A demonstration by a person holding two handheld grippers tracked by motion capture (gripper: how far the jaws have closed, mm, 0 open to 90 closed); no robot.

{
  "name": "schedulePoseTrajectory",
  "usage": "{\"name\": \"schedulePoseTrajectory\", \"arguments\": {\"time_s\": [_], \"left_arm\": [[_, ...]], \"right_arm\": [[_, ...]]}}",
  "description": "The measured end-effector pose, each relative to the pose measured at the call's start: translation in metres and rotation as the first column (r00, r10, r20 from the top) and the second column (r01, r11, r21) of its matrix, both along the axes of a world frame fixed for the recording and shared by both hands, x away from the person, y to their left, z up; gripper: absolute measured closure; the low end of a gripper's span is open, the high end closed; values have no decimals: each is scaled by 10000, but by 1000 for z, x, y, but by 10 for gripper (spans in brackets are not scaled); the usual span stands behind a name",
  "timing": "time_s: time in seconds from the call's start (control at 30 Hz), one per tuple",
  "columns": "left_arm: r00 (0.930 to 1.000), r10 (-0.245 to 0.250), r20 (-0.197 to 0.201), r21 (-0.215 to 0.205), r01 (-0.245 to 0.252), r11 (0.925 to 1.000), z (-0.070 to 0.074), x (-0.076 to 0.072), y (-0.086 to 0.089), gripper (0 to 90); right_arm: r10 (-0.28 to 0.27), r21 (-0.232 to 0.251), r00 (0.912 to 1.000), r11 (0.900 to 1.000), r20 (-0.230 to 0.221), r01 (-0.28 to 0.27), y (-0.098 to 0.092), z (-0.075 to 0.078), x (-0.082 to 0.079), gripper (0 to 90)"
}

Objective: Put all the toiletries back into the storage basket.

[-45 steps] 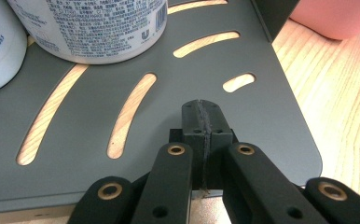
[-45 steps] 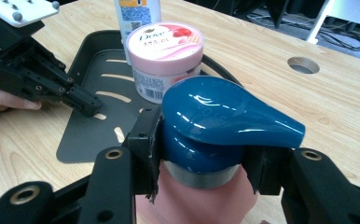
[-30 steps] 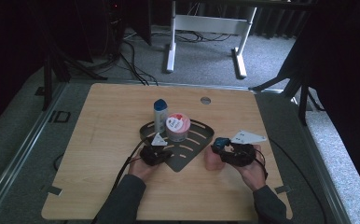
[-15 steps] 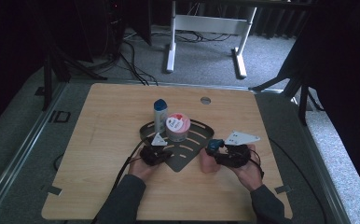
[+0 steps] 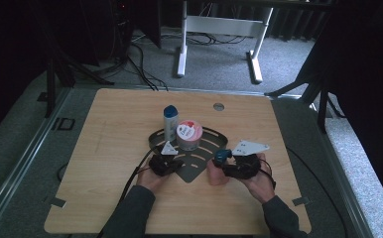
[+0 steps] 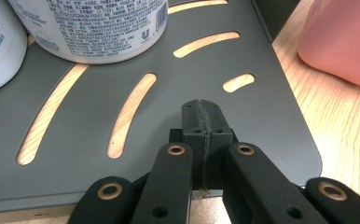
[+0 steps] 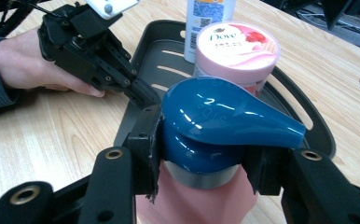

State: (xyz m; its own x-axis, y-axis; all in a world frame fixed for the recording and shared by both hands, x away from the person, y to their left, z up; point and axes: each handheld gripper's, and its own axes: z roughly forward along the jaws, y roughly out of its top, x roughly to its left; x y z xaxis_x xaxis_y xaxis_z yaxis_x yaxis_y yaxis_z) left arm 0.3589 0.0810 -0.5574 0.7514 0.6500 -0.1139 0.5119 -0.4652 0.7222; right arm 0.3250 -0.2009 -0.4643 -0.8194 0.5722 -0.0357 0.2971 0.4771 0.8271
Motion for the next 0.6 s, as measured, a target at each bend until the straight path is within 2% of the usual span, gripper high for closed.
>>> {"name": "schedulePoseTrajectory", "arguments": {"time_s": [0.6], "left_arm": [[10000, -17, 7, 13, 17, 10000, 0, 0, 0, 900]], "right_arm": [[564, -52, 9984, 9984, -49, -565, 19, 3, -1, 532]]}}
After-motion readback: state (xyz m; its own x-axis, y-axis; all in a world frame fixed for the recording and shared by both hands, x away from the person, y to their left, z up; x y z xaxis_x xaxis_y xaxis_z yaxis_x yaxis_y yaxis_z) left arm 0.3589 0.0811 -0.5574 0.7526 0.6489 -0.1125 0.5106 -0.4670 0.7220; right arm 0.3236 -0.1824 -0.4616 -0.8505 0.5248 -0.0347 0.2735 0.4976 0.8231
